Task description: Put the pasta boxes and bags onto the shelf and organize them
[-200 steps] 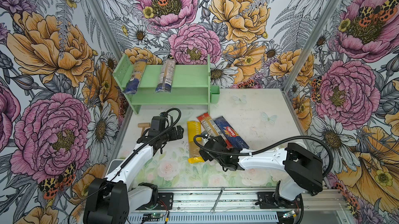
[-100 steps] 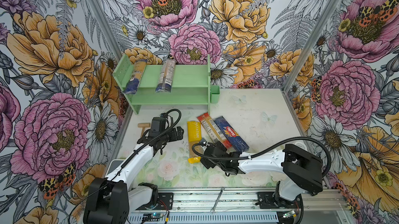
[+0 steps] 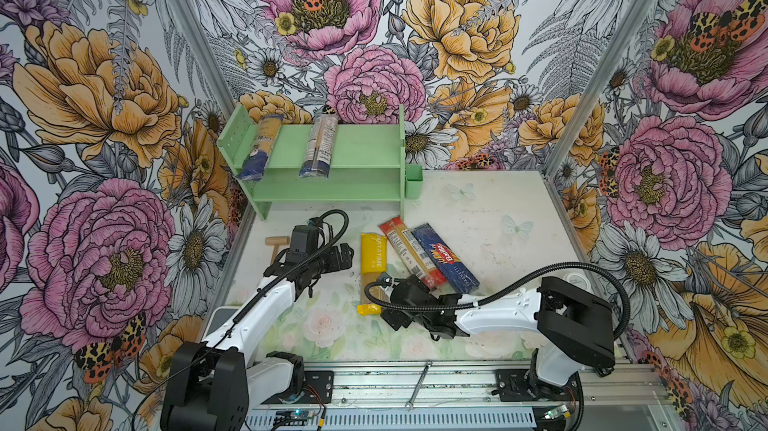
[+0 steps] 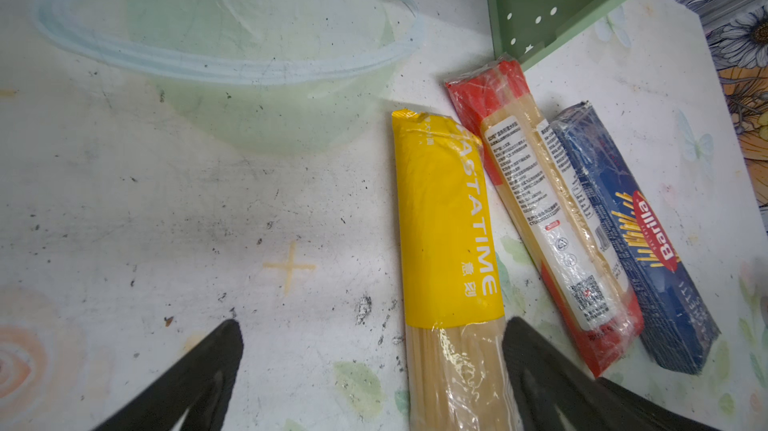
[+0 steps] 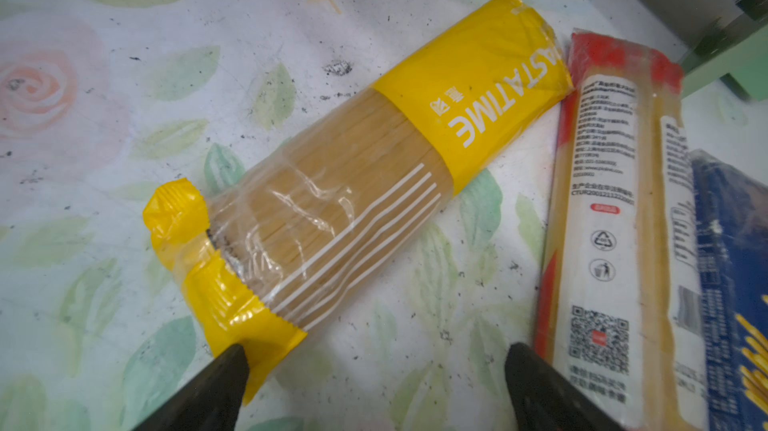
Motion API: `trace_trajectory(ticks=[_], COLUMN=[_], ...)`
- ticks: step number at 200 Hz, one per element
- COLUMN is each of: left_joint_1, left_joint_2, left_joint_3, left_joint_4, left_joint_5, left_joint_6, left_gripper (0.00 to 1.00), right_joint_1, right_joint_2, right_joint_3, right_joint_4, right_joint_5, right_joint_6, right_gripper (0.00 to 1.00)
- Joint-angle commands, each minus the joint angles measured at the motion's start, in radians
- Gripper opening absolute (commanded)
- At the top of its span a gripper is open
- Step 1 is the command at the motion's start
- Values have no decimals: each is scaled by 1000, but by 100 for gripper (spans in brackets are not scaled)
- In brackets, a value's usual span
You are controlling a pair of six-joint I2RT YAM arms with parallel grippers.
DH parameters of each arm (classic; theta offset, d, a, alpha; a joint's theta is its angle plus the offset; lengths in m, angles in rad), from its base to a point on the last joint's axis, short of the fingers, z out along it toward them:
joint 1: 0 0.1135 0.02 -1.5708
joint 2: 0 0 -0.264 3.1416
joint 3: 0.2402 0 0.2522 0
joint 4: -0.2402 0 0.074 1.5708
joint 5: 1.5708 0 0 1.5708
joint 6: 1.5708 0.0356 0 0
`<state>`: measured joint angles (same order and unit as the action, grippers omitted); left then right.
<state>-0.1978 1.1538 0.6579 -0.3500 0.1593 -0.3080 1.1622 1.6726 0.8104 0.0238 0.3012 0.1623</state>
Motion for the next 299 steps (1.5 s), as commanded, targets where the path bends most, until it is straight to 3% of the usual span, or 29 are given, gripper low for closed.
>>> trace_trajectory(ticks=[1,49,176,240,299], left_joint_1=[10,11,8,7,-1], left_joint_2=[4,-1,-12,-13,-28], left_joint_3=[0,-1,-9,-18,-44], left_joint_4=[16,14,7,9,29], left_joint_5=[18,21,25,10,5], left_joint_6=[-3,-6,-5,-18,-43], left_gripper=[99,99,99,99,99], right_joint_1=[11,11,-30,-119,-130], right_joint_2=[-6,-52,135,245,280], right_joint_3=[-31,-83,54,190,256], right_joint_4=[38,100,190,240,238], right_joint_5=[-89,-195,13,5,-70], right_joint_6=[-29,-83,-87,-88,-116], right_gripper=[98,98,98,98,98])
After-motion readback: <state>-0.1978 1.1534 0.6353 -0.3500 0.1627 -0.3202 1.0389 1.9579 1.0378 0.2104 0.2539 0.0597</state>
